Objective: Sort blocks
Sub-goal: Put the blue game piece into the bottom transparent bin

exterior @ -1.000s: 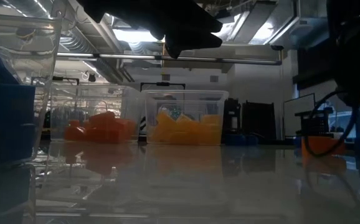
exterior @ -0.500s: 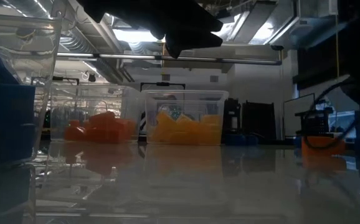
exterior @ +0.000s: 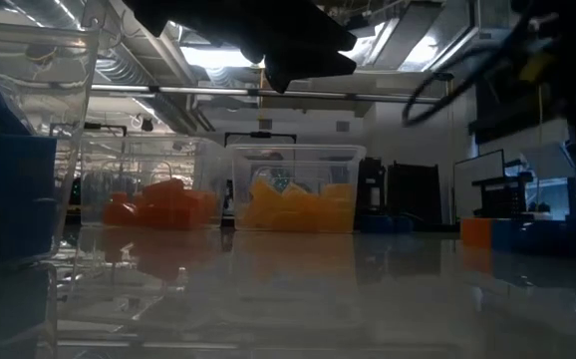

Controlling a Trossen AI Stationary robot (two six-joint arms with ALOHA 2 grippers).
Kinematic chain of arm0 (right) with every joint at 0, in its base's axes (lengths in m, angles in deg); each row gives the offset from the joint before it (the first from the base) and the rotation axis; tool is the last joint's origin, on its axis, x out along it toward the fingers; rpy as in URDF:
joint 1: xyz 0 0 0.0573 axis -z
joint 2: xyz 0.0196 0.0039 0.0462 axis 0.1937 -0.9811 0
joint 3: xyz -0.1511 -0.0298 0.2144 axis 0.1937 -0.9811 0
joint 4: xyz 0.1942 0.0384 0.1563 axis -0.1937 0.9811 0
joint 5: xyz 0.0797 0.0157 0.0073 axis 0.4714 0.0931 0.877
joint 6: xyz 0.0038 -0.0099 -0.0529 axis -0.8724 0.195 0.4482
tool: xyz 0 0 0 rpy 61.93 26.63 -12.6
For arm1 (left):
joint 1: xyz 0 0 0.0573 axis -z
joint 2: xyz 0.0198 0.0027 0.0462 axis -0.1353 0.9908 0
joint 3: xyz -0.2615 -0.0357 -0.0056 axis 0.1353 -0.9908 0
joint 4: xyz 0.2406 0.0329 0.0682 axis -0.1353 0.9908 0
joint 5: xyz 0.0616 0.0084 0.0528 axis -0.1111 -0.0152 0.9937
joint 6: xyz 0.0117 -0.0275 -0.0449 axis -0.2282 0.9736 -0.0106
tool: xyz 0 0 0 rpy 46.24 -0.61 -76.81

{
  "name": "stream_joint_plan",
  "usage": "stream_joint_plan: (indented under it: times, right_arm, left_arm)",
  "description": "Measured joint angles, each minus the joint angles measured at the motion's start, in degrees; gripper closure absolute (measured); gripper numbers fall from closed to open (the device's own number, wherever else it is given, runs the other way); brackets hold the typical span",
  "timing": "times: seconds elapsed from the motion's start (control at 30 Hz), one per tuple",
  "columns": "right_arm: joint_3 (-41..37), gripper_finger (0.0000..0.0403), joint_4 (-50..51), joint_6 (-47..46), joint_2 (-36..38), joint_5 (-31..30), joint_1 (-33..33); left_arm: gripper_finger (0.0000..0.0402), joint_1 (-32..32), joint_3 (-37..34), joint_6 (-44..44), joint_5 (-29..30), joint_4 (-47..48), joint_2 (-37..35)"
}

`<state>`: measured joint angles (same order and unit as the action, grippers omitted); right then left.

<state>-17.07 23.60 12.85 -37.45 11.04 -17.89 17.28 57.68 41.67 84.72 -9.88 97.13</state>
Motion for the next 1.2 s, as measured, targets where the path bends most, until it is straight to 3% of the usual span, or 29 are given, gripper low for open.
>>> stream_joint_plan:
  times: [0.13,0.3,0.83,1.1,1.2]
  right_arm:
    - [3.1,0.0401,4.8,-0.2,0.0,-2.7,-0.7]
    - [1.7,0.0401,13.2,-5.8,0.1,-5.0,-0.5]
    - [-18.5,0.0401,6.2,-4.6,0.6,-5.9,10.0]
    - [-19.5,0.0401,3.3,-0.9,0.9,-6.8,12.3]
    - [-19.3,0.0401,2.0,0.8,0.9,-3.9,12.3]
  left_arm:
    - [0.0233,0.0,0.0,0.0,0.0,0.0,0.0]
    - [0.0233,0.0,0.0,0.2,0.0,0.0,0.0]
    - [0.0233,0.0,0.0,1.0,0.0,-0.2,0.0]
    - [0.0233,0.0,0.0,1.1,0.0,-1.3,0.0]
    - [0.0233,0.1,0.0,1.1,0.0,-1.3,0.0]
